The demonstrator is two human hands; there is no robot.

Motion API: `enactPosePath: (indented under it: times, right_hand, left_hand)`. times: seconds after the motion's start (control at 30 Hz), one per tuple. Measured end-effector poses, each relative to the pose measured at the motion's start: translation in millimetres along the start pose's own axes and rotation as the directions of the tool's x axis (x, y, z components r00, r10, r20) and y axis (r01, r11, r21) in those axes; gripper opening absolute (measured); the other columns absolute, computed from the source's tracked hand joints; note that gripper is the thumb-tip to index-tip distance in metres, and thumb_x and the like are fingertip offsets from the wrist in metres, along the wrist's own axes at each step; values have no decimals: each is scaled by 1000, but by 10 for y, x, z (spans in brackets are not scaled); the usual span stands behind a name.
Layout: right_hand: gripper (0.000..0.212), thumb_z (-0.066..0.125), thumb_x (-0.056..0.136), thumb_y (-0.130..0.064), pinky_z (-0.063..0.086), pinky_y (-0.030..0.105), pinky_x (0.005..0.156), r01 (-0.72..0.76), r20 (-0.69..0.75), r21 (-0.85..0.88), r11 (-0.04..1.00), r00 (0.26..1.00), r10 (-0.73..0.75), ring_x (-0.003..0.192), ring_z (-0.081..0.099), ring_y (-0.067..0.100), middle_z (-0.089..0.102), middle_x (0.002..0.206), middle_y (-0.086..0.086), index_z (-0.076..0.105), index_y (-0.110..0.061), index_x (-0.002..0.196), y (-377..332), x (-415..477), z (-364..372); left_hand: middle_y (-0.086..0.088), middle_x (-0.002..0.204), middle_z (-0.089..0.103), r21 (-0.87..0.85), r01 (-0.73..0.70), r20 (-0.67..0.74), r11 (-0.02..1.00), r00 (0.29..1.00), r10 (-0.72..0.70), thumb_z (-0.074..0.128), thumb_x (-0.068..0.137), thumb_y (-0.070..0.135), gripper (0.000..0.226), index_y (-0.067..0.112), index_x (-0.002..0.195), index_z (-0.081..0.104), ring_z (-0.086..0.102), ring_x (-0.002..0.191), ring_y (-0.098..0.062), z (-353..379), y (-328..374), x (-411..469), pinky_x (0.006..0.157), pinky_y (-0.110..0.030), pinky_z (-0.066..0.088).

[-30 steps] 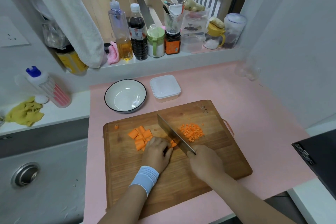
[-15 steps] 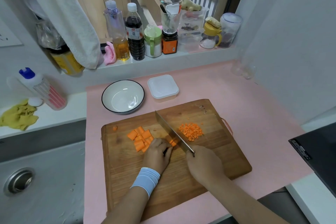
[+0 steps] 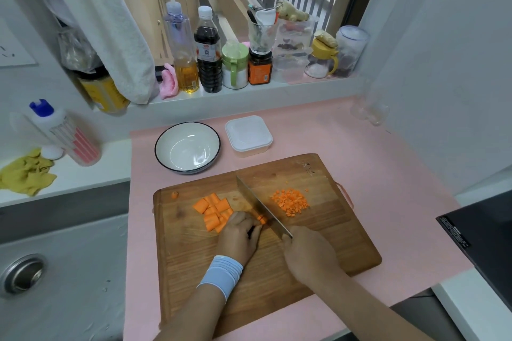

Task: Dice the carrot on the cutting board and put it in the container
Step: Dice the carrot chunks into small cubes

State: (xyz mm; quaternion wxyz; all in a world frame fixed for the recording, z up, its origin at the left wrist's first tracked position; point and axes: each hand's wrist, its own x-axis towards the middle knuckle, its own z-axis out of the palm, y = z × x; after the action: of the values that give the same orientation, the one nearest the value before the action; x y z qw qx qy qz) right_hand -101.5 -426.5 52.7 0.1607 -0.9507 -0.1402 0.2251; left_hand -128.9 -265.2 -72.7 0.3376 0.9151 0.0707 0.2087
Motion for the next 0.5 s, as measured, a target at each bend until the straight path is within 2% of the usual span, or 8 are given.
enactPosePath:
  times: [0.2, 0.5]
  right_hand:
    - [29, 38, 105, -33, 55, 38, 79, -40, 54, 70, 997, 998, 36, 85, 63, 17, 65, 89, -5, 65, -25, 97, -45, 158, 59]
    - [27, 39, 106, -33, 54, 36, 76, -4, 24, 71, 997, 1000, 2, 83, 62, 15, 64, 88, -7, 64, -26, 97, -47, 157, 73]
  left_hand:
    - [2, 81, 64, -7, -3, -2, 1000, 1000, 3, 80, 74, 5, 12, 13, 77, 72, 54, 84, -9, 5, 2, 3, 79, -11, 41]
    - [2, 80, 65, 3, 8, -9, 1000, 1000, -8, 81, 74, 6, 11, 13, 76, 72, 53, 83, -8, -7, 1, 2, 78, -11, 41]
